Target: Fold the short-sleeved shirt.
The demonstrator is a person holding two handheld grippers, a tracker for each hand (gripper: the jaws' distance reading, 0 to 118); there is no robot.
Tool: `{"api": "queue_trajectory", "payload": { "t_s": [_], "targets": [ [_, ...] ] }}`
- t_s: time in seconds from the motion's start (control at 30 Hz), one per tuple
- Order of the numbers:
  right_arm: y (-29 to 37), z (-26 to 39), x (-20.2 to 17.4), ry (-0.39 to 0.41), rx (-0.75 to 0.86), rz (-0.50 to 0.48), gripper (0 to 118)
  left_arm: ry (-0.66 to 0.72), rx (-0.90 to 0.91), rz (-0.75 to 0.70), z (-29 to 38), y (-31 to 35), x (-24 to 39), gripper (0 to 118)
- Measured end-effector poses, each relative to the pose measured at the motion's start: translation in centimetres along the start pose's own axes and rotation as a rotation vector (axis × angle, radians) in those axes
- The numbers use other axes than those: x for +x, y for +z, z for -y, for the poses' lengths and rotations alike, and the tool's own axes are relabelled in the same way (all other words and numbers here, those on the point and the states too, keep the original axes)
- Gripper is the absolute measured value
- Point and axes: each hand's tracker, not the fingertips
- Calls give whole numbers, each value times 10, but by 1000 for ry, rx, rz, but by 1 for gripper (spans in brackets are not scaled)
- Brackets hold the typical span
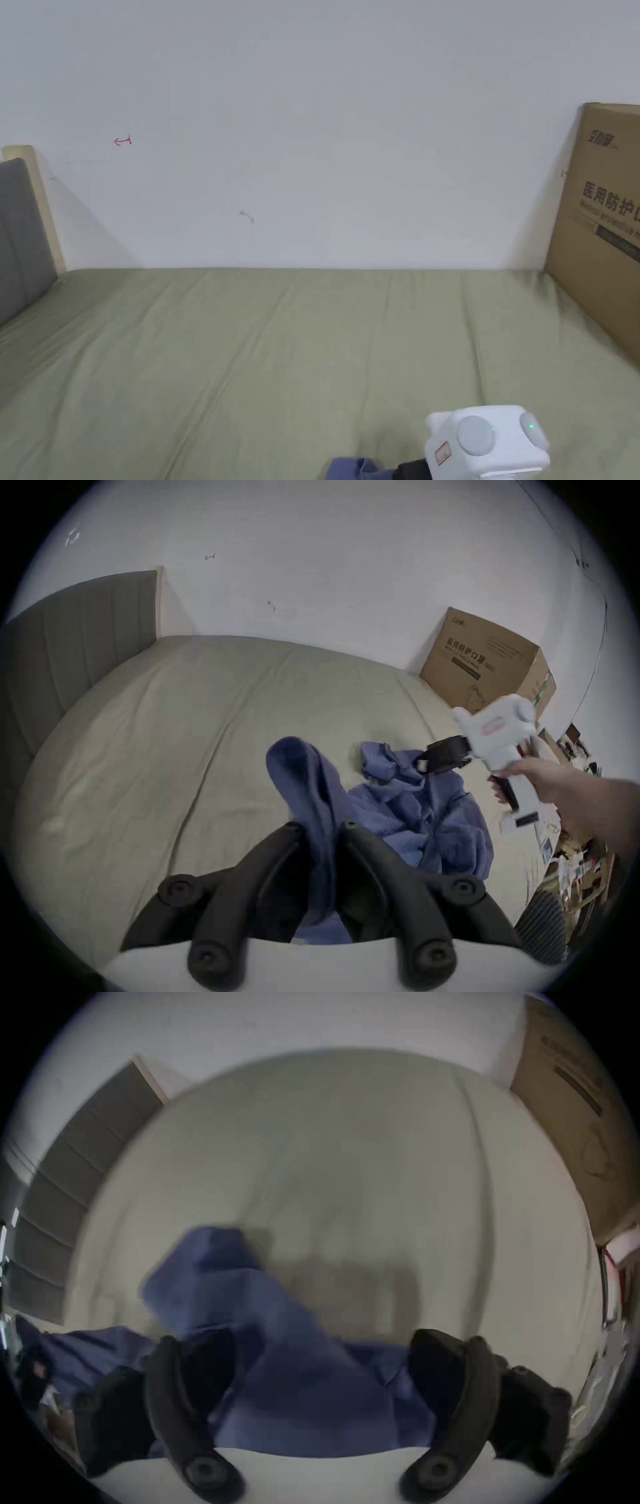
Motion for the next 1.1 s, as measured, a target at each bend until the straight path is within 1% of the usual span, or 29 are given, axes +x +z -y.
{"api": "queue_trajectory", "payload": {
  "t_s": [0.03, 0.07, 0.1, 0.13, 0.17, 0.2, 0.23, 0.27, 0.33, 0.4, 0.47, 0.6, 0.67, 0.77, 0.83, 0.93, 1.0, 1.03, 1.1],
  "targets": [
    [-12, -4, 0, 38, -32, 47, 98, -1, -6, -4, 3, -3, -2, 10],
    [-15, 2, 1, 70, -74, 63, 88, 3, -17, -5, 5, -5, -4, 10],
    [-9, 3, 1, 84, -50, 27, 86, 10, -24, -7, 7, -5, -7, 10],
    [3, 4, 1, 104, 2, -4, 76, 21, -31, -11, 9, -5, -10, 10],
    [10, 3, 1, 128, 8, -46, 47, 38, -40, -11, 13, -7, -14, 10],
    [17, 6, 6, 138, 6, -85, 7, 52, -45, -8, 15, -7, -18, 10],
    [27, 12, 5, 124, 39, -64, 7, 65, -51, -7, 17, -7, -21, 10],
    [40, 19, 6, 142, 75, -54, 7, 71, -53, -11, 18, -6, -24, 10],
    [72, 33, 13, 122, 172, -116, 7, 84, -38, -15, 18, 0, -26, 10],
    [112, 50, 24, 48, 292, -156, 7, 110, 1, -8, 6, 12, -30, 10],
    [160, 68, 37, -24, 411, -192, 7, 124, 79, -3, -13, 30, -33, 10],
    [245, 94, 57, -99, 561, -285, 7, 80, 206, 49, -66, 72, -29, 10],
    [286, 102, 58, -94, 632, -296, 7, 21, 231, 101, -99, 90, -18, 10],
    [341, 105, 45, -58, 734, -252, 7, -78, 280, 111, -141, 109, 2, 10],
    [369, 103, 44, -46, 776, -248, 7, -76, 311, 113, -166, 120, 14, 10],
    [402, 92, 41, -44, 819, -216, 7, -31, 351, 153, -206, 134, 21, 10],
    [419, 83, 40, -28, 843, -210, 7, -30, 369, 155, -228, 141, 28, 10],
    [428, 79, 37, -16, 865, -183, 7, -31, 377, 156, -238, 144, 32, 10],
    [443, 69, 32, -13, 881, -167, 7, -37, 390, 156, -255, 145, 36, 10]
  ]
}}
